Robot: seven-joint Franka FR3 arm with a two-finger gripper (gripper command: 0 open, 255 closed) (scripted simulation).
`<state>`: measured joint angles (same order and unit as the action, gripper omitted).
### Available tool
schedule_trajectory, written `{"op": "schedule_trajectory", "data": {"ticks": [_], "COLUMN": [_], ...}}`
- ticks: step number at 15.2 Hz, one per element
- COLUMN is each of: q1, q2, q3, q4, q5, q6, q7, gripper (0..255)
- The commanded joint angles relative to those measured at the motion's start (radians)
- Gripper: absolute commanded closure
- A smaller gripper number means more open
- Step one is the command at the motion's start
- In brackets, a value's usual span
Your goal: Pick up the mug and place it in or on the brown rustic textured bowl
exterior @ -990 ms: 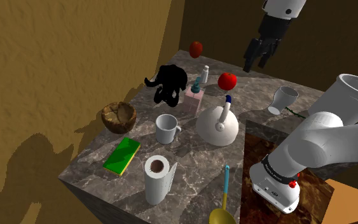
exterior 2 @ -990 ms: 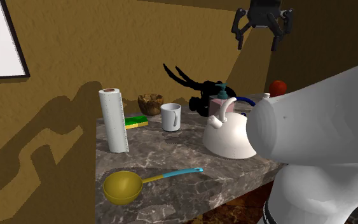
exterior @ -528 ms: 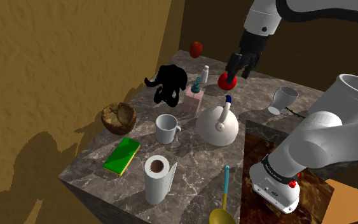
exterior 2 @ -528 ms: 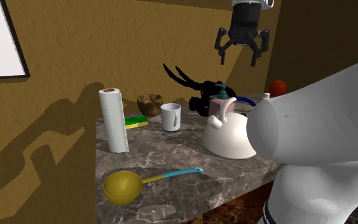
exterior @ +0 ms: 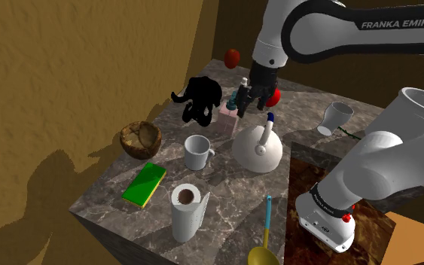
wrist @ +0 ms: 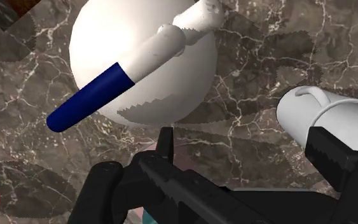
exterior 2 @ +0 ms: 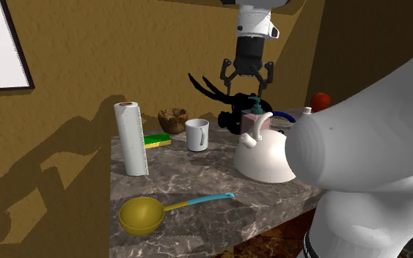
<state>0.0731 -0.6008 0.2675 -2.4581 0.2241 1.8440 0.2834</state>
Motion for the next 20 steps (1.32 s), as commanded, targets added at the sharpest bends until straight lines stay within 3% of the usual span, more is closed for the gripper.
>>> {"op": "schedule_trajectory", "data": {"ticks": [1,6,11,20], "q1": [0.007,0.018,0.018,0.019], "q2": [0.053,0.208,0.390,0.477], "q3": [0.035,0.120,0.201,0.224], "q4": [-0.003,0.017,0.071,0.031], "q5": [0.013,0.023,-0.015,-0.042], "q6": [0.064,0.217,0.358,0.482], "q7": [0.026,0.095,0.184,0.213], "gripper": [0,0,0,0]}}
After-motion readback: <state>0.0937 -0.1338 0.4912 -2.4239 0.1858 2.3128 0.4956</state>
